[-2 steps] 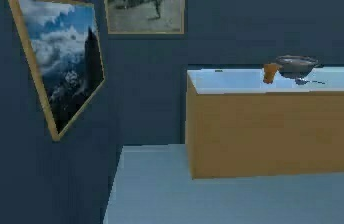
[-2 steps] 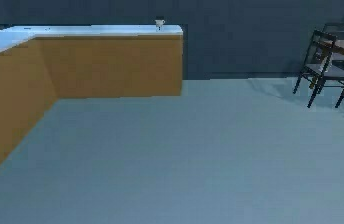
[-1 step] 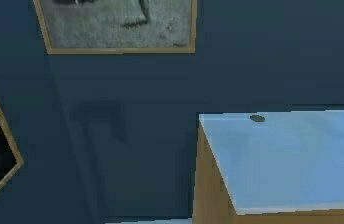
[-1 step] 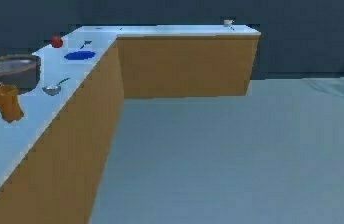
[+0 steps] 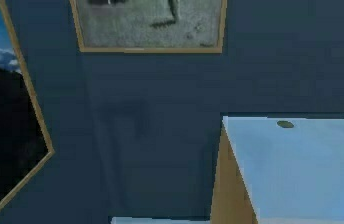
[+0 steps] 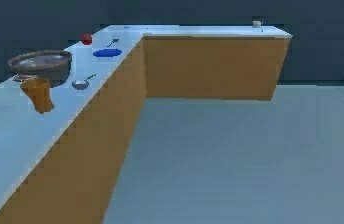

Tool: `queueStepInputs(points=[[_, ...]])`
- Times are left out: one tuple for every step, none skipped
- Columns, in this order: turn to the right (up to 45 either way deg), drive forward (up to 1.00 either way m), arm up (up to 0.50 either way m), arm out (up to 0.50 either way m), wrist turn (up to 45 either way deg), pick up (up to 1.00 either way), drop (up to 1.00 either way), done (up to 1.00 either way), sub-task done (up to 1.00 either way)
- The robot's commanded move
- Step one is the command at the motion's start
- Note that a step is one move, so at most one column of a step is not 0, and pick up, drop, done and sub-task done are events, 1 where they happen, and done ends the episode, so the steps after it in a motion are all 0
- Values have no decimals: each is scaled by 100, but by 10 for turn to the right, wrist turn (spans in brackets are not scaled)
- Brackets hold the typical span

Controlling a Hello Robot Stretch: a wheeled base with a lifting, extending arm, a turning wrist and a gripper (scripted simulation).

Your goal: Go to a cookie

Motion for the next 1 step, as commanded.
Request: queueStepInputs(points=[[0, 15, 0, 0, 0, 0, 0, 0, 0]])
